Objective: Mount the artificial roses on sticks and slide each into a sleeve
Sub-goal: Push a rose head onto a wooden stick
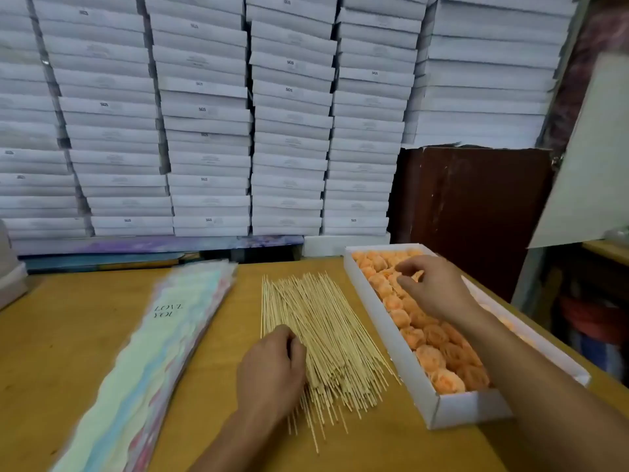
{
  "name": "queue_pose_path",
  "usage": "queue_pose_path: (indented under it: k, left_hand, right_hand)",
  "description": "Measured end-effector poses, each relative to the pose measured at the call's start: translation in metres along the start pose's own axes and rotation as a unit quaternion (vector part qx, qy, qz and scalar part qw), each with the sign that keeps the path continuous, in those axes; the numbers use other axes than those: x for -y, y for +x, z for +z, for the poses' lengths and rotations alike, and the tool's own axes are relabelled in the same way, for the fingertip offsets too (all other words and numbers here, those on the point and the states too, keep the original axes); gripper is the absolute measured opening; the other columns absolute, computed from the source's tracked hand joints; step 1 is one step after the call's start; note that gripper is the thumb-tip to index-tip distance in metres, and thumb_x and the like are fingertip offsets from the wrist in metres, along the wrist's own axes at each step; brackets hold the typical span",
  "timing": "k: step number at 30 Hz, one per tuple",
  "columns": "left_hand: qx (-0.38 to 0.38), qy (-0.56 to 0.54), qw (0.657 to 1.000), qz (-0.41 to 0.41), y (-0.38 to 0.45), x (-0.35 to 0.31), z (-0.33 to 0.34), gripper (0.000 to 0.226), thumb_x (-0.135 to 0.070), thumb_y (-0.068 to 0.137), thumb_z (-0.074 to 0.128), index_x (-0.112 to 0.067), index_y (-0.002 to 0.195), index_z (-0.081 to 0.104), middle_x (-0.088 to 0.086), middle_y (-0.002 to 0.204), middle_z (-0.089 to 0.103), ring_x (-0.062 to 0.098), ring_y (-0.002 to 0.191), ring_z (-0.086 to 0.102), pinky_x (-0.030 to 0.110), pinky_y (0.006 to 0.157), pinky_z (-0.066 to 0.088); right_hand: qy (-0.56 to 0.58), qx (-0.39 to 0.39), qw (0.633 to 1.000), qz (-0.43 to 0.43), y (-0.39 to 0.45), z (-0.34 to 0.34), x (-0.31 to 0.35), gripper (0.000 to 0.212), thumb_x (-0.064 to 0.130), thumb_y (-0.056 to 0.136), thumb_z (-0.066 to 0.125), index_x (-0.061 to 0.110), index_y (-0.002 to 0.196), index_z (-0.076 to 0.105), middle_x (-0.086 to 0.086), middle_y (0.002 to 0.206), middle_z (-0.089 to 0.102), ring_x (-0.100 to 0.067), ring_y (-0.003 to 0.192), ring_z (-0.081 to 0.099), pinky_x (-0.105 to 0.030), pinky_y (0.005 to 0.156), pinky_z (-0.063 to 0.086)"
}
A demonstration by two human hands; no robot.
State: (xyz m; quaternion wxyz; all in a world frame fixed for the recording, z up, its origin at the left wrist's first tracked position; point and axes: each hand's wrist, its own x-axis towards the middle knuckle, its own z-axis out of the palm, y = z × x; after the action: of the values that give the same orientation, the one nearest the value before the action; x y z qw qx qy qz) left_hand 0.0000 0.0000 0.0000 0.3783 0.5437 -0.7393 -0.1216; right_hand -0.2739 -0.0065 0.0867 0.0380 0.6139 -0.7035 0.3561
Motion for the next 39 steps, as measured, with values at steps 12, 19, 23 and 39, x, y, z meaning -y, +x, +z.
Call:
queue_pose_path:
  k: [12, 19, 23, 39]
  left_hand:
    - [-0.022, -0.092, 0.995, -0.017, 0.000, 0.020, 0.003, 0.022, -0.021, 0.094, 0.057, -0.023, 0.072, 0.051, -0.003, 0.061, 0.052, 0.014, 0.059, 0.051, 0.036, 0.057, 0.039]
    - [-0.027, -0.101, 0.995, -0.007, 0.004, 0.022, 0.006, 0.022, -0.020, 0.093, 0.059, -0.021, 0.072, 0.050, -0.007, 0.058, 0.047, 0.012, 0.057, 0.046, 0.030, 0.055, 0.035]
    - [-0.028, -0.102, 0.994, -0.001, 0.004, 0.021, 0.007, 0.024, -0.020, 0.091, 0.060, -0.024, 0.071, 0.050, -0.010, 0.056, 0.045, 0.010, 0.057, 0.047, 0.021, 0.052, 0.030]
    - [-0.023, -0.103, 0.994, 0.018, 0.007, 0.023, 0.008, 0.026, -0.016, 0.093, 0.058, -0.027, 0.071, 0.049, -0.010, 0.056, 0.048, 0.010, 0.055, 0.046, 0.028, 0.051, 0.029]
  right_hand:
    - [-0.157, 0.304, 0.932, 0.119, 0.110, 0.086, -0.031, 0.087, 0.053, 0.066, 0.064, 0.031, 0.149, 0.046, -0.003, 0.149, 0.049, -0.027, 0.133, 0.047, -0.046, 0.109, 0.043]
    - [-0.232, 0.289, 0.922, 0.118, 0.129, 0.100, -0.038, 0.089, 0.054, 0.073, 0.073, 0.034, 0.153, 0.038, -0.005, 0.153, 0.045, -0.029, 0.137, 0.042, -0.047, 0.109, 0.042]
    - [-0.256, 0.256, 0.925, 0.117, 0.130, 0.107, -0.043, 0.052, 0.056, 0.071, 0.073, 0.024, 0.110, 0.064, -0.006, 0.120, 0.065, -0.022, 0.101, 0.058, -0.037, 0.079, 0.050]
    - [-0.189, 0.270, 0.935, 0.134, 0.132, 0.090, -0.039, 0.023, 0.041, 0.080, 0.078, 0.023, 0.091, 0.068, -0.001, 0.088, 0.066, -0.020, 0.082, 0.063, -0.032, 0.068, 0.052]
